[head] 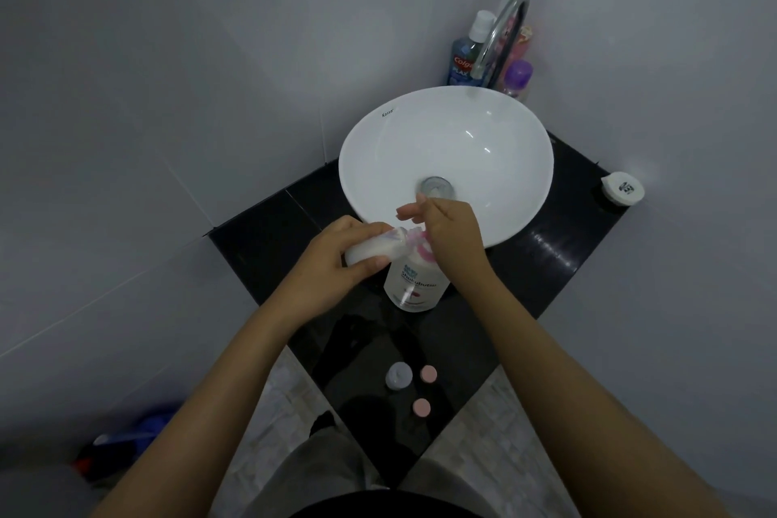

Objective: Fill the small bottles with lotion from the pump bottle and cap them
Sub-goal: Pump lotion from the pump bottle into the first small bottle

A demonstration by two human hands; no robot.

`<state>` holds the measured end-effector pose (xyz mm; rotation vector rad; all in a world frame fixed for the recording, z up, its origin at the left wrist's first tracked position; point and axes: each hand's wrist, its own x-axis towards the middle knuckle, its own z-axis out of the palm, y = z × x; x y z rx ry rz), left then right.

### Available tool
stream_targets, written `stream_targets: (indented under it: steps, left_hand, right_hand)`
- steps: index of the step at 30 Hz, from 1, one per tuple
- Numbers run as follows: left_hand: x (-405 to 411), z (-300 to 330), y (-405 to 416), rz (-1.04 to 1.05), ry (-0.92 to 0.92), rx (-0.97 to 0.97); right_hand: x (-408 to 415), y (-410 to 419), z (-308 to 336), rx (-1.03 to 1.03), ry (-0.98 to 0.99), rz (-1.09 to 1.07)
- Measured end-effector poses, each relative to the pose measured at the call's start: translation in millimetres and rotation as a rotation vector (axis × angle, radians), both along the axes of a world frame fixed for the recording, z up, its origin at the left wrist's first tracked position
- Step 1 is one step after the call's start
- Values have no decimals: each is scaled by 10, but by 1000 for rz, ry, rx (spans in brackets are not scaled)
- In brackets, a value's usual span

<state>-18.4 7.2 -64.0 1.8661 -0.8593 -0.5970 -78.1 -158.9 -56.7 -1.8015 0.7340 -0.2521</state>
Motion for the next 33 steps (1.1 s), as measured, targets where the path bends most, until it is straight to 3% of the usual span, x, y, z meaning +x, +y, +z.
stream_targets:
  steps: [5,15,33]
  left_hand:
    - [-2,-43,0,-12,2,31]
    - [-80,37,71,21,22,-4]
    - [-87,-3,127,54,-19,55]
  right_hand:
    - [-21,53,-57,-101,25,-1]
    - [-25,33,133,-38,-104,-27]
    - [-58,31,203,-24,-107,-50]
